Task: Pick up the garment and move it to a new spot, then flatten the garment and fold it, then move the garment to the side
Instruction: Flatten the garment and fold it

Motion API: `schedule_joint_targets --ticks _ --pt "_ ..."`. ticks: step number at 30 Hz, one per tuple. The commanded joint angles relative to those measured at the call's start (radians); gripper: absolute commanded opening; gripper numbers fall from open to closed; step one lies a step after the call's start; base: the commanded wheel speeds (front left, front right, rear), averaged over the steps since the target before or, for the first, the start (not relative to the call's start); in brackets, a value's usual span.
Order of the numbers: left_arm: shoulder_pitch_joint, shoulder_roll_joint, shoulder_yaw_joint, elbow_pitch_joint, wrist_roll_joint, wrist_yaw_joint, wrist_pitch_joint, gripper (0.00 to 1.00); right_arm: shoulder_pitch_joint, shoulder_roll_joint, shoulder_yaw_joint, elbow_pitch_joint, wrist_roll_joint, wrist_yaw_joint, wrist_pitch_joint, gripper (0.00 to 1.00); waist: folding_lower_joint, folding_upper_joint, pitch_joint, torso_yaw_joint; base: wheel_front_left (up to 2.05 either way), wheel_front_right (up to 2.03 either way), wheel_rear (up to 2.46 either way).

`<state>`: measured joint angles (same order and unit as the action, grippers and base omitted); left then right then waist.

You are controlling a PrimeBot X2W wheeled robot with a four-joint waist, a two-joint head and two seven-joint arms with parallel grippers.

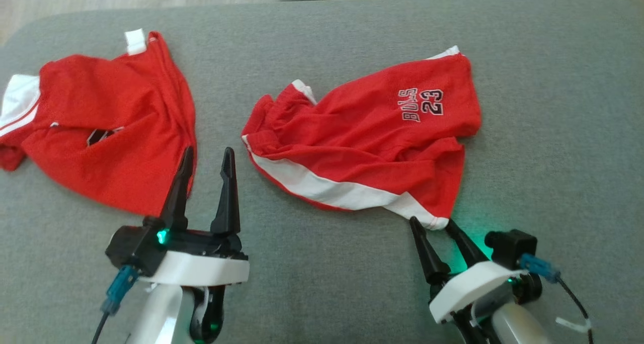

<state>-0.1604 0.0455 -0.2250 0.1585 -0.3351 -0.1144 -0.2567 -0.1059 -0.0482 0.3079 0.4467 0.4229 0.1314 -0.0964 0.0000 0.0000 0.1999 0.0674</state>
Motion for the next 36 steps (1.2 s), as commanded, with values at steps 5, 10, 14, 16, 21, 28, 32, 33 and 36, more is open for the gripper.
schedule_joint_targets --ticks 5,10,14,16,21,28,32,33,36 --pt "-0.037 0.005 0.029 -0.027 -0.006 0.004 -0.005 1.0 -0.039 -0.002 0.037 0.005 0.006 -0.001 -0.015 0.48 0.0 0.0 0.003 0.013 0.0 0.0 0.0" --pt "-0.037 0.005 0.035 -0.026 -0.006 0.006 -0.005 1.0 -0.051 -0.002 0.02 0.011 -0.036 -0.001 -0.049 0.0 0.0 0.0 0.001 0.009 0.0 0.0 0.0" --pt "-0.037 0.005 0.043 -0.024 0.003 0.006 -0.005 1.0 -0.045 -0.002 -0.032 0.002 -0.09 -0.001 -0.075 0.0 0.0 0.0 -0.003 -0.005 0.0 0.0 0.0" --pt "-0.037 0.005 0.045 -0.017 0.011 0.005 -0.005 1.0 -0.041 -0.004 -0.065 -0.009 -0.127 -0.001 -0.078 0.0 0.0 0.0 -0.003 -0.014 0.0 0.0 0.0" --pt "-0.047 0.005 0.007 0.03 0.059 -0.006 -0.005 1.0 -0.023 -0.02 -0.174 -0.043 -0.2 -0.001 -0.061 0.0 0.0 0.0 -0.002 -0.034 0.0 0.0 0.0" --pt "-0.084 0.061 -0.133 0.174 0.103 -0.015 -0.005 1.0 -0.018 -0.018 -0.27 -0.088 -0.236 -0.001 -0.027 0.0 0.0 0.0 0.006 -0.055 0.0 0.0 0.0" --pt "-0.122 0.113 -0.242 0.229 0.095 -0.016 -0.005 1.0 -0.022 -0.014 -0.277 -0.098 -0.233 -0.001 -0.018 0.0 0.0 0.0 0.01 -0.06 0.0 0.0 0.0" --pt "-0.136 0.132 -0.275 0.242 0.095 -0.016 -0.005 1.0 -0.023 -0.012 -0.277 -0.1 -0.233 -0.001 -0.016 0.0 0.0 0.0 0.011 -0.061 0.0 0.0 0.0" --pt "-0.168 0.181 -0.325 0.28 0.098 -0.016 -0.005 1.0 -0.026 -0.009 -0.274 -0.103 -0.232 -0.001 -0.013 0.0 0.0 0.0 0.015 -0.062 0.0 0.0 0.0"
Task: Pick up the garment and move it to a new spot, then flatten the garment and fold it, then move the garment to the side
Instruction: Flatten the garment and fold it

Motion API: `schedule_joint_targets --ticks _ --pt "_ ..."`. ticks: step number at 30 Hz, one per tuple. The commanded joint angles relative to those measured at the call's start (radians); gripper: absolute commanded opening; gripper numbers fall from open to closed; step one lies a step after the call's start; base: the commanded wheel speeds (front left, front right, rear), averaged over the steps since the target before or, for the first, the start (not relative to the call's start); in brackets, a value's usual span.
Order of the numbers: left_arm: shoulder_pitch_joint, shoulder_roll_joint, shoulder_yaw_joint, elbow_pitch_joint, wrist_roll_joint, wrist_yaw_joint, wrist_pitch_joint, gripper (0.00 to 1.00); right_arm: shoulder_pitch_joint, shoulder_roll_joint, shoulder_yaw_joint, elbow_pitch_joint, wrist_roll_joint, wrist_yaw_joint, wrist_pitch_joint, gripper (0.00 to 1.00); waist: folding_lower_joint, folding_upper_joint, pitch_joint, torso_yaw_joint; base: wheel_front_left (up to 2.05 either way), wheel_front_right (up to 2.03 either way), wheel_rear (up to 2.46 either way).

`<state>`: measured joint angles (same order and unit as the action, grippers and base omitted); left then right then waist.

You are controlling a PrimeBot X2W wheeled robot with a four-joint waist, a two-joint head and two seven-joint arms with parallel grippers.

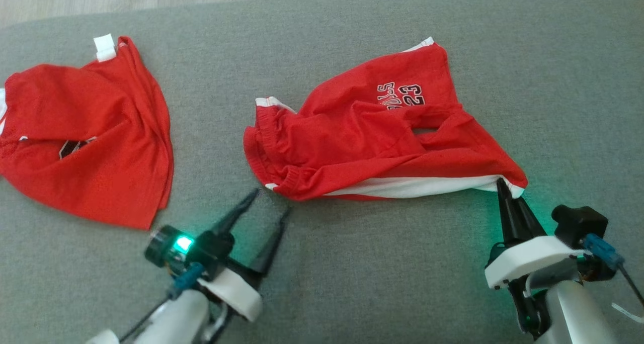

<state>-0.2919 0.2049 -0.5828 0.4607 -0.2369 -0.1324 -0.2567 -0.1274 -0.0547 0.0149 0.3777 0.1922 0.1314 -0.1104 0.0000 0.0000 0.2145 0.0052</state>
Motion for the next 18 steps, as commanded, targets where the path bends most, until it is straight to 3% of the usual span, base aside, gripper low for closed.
schedule_joint_targets --ticks 1,7,18 --pt "-0.048 0.035 0.026 -0.006 0.013 0.002 -0.005 1.0 -0.004 -0.001 0.019 -0.036 0.0 -0.001 0.001 0.0 0.0 0.0 0.003 0.001 0.0 0.0 0.0" --pt "-0.115 0.057 0.001 0.056 0.097 0.026 -0.005 1.0 -0.005 0.002 0.031 -0.036 0.003 -0.001 0.005 0.0 0.0 0.0 0.009 -0.001 0.0 0.0 0.0" --pt "-0.209 0.043 -0.046 0.14 0.141 0.015 -0.005 1.0 -0.024 0.004 0.051 -0.049 0.005 -0.001 0.014 0.0 0.0 0.0 0.032 -0.022 0.0 0.0 0.0"
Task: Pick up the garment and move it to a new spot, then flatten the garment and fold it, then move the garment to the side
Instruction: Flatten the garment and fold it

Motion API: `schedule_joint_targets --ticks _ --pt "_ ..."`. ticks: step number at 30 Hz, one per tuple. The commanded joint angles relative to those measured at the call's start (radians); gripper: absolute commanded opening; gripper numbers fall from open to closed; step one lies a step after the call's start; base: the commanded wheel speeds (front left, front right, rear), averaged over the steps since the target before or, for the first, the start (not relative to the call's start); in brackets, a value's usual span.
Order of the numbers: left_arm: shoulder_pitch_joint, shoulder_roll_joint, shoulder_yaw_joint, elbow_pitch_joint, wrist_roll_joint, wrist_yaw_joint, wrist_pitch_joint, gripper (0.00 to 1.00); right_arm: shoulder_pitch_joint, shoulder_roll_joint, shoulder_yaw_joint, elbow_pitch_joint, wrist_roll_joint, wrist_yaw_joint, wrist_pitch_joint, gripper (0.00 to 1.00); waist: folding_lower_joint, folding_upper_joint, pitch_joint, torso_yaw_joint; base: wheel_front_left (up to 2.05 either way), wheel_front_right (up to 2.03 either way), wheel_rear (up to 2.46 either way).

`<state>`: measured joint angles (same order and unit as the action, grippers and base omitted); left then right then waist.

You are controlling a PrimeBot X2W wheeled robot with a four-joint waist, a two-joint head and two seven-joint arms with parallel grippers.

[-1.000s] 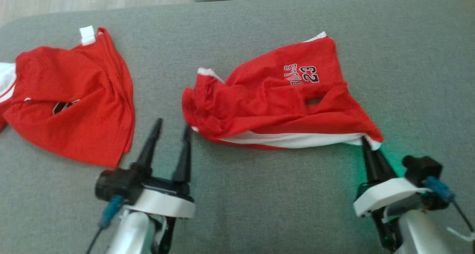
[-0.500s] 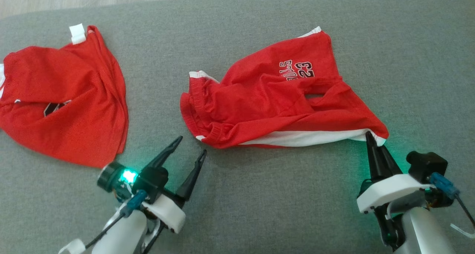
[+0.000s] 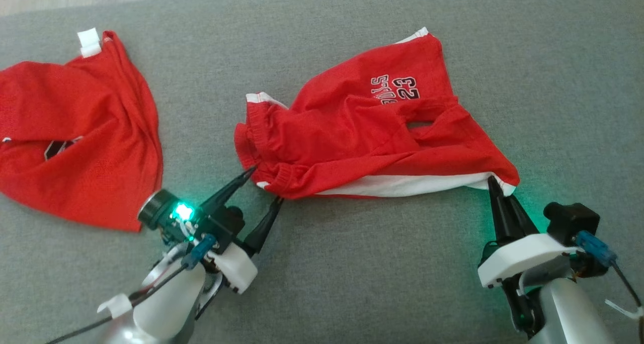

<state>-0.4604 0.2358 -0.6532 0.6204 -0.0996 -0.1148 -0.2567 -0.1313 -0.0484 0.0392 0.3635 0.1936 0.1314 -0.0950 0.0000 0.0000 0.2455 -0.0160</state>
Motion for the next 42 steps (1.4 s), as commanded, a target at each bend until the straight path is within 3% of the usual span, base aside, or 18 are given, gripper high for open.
schedule_joint_targets --ticks 1,8,9,10,11,12,13,26,33,42 --pt "-0.044 0.012 0.023 -0.022 0.002 -0.003 -0.005 1.0 -0.02 -0.002 0.028 -0.036 0.003 -0.001 -0.001 0.0 0.0 0.0 0.002 -0.001 0.0 0.0 0.0" --pt "-0.044 0.007 0.01 -0.028 -0.035 -0.011 -0.005 1.0 -0.015 -0.002 0.039 -0.034 0.013 -0.001 -0.002 0.0 0.0 0.0 0.001 -0.005 0.0 0.0 0.0" --pt "-0.04 0.004 0.008 -0.032 -0.052 -0.013 -0.005 0.88 -0.015 -0.002 0.039 -0.032 0.013 -0.001 -0.002 0.0 0.0 0.0 -0.001 -0.005 0.0 0.0 0.0" --pt "-0.039 0.004 0.002 -0.036 -0.064 -0.014 -0.005 0.52 -0.016 -0.002 0.04 -0.031 0.014 -0.001 -0.001 0.0 0.0 0.0 -0.002 -0.005 0.0 0.0 0.0" --pt "-0.038 0.007 -0.006 -0.04 -0.072 -0.014 -0.005 0.38 -0.017 -0.002 0.04 -0.029 0.014 -0.001 -0.001 0.0 0.0 0.0 -0.004 -0.005 0.0 0.0 0.0" --pt "-0.037 0.011 -0.015 -0.042 -0.081 -0.015 -0.005 0.05 -0.018 -0.002 0.041 -0.027 0.014 -0.001 0.0 0.0 0.0 0.0 -0.005 -0.005 0.0 0.0 0.0" --pt "-0.035 0.015 -0.026 -0.041 -0.094 -0.015 -0.005 0.0 -0.018 -0.002 0.041 -0.025 0.014 -0.001 0.0 0.0 0.0 0.0 -0.008 -0.006 0.0 0.0 0.0" --pt "-0.048 0.106 -0.144 -0.112 -0.325 -0.016 -0.005 0.0 -0.025 -0.01 0.056 -0.031 -0.002 -0.001 -0.012 0.0 0.0 0.0 -0.049 0.003 0.0 0.0 0.0" --pt "-0.056 0.183 -0.057 -0.234 -0.41 -0.006 -0.005 0.0 -0.05 -0.069 0.071 -0.134 -0.024 -0.001 -0.044 0.0 0.0 0.0 -0.092 0.012 0.0 0.0 0.0" --pt "0.027 0.216 -0.021 -0.372 -0.465 0.035 0.002 0.0 0.002 -0.084 0.047 -0.296 -0.027 -0.001 -0.003 0.0 0.0 0.0 -0.112 0.01 0.0 0.0 0.0"
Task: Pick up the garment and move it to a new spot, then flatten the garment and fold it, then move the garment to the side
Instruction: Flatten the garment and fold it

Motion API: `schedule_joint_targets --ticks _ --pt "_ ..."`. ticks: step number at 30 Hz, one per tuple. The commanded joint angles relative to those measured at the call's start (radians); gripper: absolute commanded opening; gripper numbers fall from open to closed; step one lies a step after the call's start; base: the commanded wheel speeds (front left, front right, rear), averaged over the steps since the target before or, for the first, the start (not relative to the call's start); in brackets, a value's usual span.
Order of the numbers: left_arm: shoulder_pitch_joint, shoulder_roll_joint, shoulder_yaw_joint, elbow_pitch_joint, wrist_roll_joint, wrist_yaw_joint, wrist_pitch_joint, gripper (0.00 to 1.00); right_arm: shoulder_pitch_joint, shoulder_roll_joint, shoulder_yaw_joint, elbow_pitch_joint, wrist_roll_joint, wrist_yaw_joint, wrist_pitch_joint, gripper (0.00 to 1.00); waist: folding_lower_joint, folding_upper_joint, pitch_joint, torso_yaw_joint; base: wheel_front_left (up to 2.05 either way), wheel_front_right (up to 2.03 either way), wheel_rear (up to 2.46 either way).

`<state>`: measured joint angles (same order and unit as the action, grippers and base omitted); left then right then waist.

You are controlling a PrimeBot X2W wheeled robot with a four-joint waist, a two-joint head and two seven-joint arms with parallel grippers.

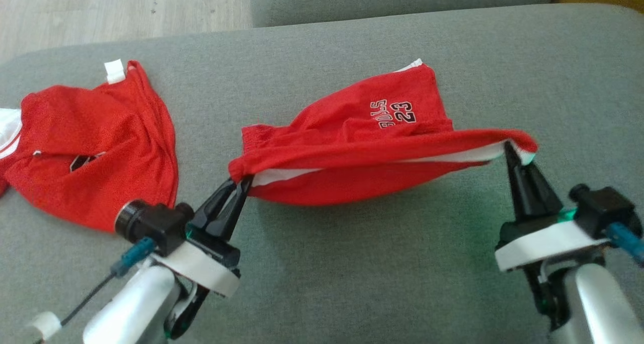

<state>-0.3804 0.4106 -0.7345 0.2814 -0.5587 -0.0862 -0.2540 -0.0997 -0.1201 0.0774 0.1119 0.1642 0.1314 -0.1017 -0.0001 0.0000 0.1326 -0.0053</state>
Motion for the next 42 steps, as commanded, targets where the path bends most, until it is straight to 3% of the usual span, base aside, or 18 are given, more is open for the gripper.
schedule_joint_targets --ticks 1,6,11,14,18,20,25,31,34,38,42 --pt "-0.061 0.044 0.07 -0.058 -0.012 0.012 0.007 0.0 -0.038 -0.013 0.002 -0.07 0.005 -0.001 0.01 0.0 0.0001 0.0 0.004 -0.001 0.0 0.0 0.0" --pt "-0.183 0.059 0.11 -0.177 -0.029 0.026 0.095 0.0 -0.148 -0.055 -0.009 -0.188 -0.003 -0.001 0.092 0.0 0.0001 0.0 0.038 0.001 0.0 0.0 0.0" --pt "-0.42 0.072 0.146 -0.208 -0.041 0.008 0.238 0.0 -0.392 -0.126 0.015 -0.228 0.018 -0.001 0.222 0.0 0.0001 0.0 0.123 -0.016 0.0 0.0 0.0" --pt "-0.579 0.087 0.18 -0.148 -0.048 0.0 0.313 0.0 -0.59 -0.171 0.069 -0.169 0.038 -0.001 0.283 0.0 0.0001 0.0 0.195 -0.049 0.0 0.0 0.0" --pt "-0.802 0.112 0.215 -0.024 -0.061 -0.019 0.399 0.0 -0.879 -0.173 0.148 -0.005 0.079 -0.001 0.304 0.0 0.0001 0.0 0.314 -0.096 0.0 0.0 0.0" --pt "-0.914 0.109 0.227 0.055 -0.064 -0.027 0.408 0.0 -1.017 -0.142 0.144 0.103 0.098 -0.001 0.282 0.0 0.0001 0.0 0.364 -0.111 0.0 0.0 0.0" --pt "-1.114 0.088 0.237 0.213 -0.053 -0.036 0.363 0.0 -1.259 -0.113 0.153 0.307 0.035 -0.001 0.19 0.0 0.0001 0.0 0.442 -0.129 0.0 0.0 0.0" --pt "-1.313 0.039 0.202 0.402 0.007 -0.042 0.177 0.0 -1.459 -0.088 0.117 0.556 -0.083 -0.001 -0.01 0.0 0.0001 0.0 0.512 -0.121 0.0 0.0 0.0" --pt "-1.327 0.002 0.18 0.48 -0.002 -0.044 0.083 0.0 -1.465 -0.066 0.102 0.66 -0.111 -0.001 -0.075 0.0 0.0001 0.0 0.526 -0.106 0.0 0.0 0.0" --pt "-1.248 -0.042 0.117 0.55 -0.078 -0.044 0.041 0.0 -1.399 -0.058 0.118 0.795 -0.116 -0.001 -0.105 0.0 0.0001 0.0 0.522 -0.076 0.0 0.0 0.0" --pt "-1.116 -0.053 0.034 0.562 -0.155 -0.044 0.015 0.0 -1.288 -0.068 0.23 0.913 -0.115 -0.001 -0.116 0.0 0.0001 0.0 0.489 -0.054 0.0 0.0 0.0"
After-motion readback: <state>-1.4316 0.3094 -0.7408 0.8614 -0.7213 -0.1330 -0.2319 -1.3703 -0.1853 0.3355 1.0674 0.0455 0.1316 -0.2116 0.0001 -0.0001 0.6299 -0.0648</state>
